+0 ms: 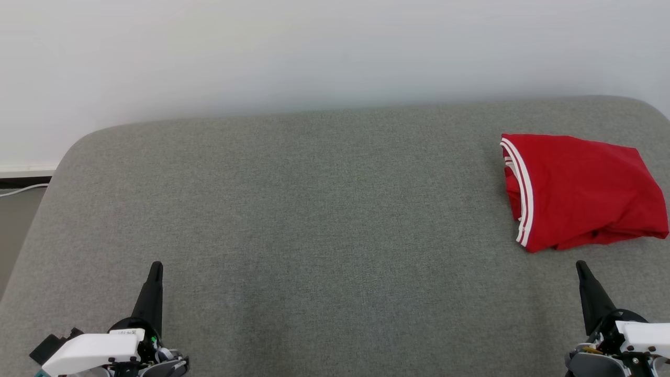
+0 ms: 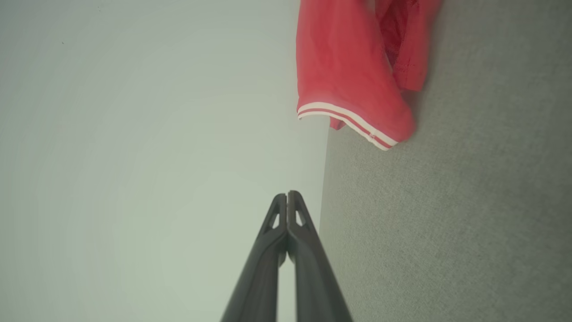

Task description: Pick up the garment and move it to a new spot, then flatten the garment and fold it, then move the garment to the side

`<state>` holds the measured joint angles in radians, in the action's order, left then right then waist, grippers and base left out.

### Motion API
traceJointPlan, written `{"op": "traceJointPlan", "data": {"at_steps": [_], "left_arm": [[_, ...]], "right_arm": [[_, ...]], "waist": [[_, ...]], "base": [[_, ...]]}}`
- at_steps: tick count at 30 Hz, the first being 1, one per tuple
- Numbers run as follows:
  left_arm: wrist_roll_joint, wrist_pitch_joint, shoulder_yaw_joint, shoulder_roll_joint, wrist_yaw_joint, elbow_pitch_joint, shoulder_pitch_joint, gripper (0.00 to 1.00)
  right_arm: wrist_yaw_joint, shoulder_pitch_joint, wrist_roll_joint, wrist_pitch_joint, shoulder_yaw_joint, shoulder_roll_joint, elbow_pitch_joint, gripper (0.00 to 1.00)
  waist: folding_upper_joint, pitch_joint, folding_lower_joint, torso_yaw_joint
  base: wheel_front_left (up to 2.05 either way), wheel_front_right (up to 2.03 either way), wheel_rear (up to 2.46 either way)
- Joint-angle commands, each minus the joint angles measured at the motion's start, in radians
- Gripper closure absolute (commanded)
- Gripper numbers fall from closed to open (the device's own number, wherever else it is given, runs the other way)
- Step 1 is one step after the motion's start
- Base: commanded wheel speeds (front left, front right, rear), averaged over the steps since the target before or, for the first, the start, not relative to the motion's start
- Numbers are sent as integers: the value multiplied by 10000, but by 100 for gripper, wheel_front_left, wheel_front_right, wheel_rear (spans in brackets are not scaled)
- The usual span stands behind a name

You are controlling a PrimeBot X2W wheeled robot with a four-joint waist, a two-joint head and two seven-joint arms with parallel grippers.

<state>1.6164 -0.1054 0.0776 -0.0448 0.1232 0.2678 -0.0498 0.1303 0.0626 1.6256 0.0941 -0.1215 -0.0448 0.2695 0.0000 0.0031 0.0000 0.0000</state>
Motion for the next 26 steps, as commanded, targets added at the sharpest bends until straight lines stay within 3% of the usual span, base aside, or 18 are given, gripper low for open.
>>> {"op": "traceJointPlan", "data": {"at_steps": [1, 26], "left_arm": [[-48, -49, 326, -87, 75, -227, -579, 100], [-61, -62, 342, -76, 75, -227, -580, 100]], "right_arm": [[4, 444, -84, 108, 181, -134, -253, 100], [4, 447, -114, 137, 144, -109, -251, 100]], "waist": [[0, 0, 0, 0], [0, 0, 0, 0]], "base": [[0, 0, 0], [0, 0, 0]]}}
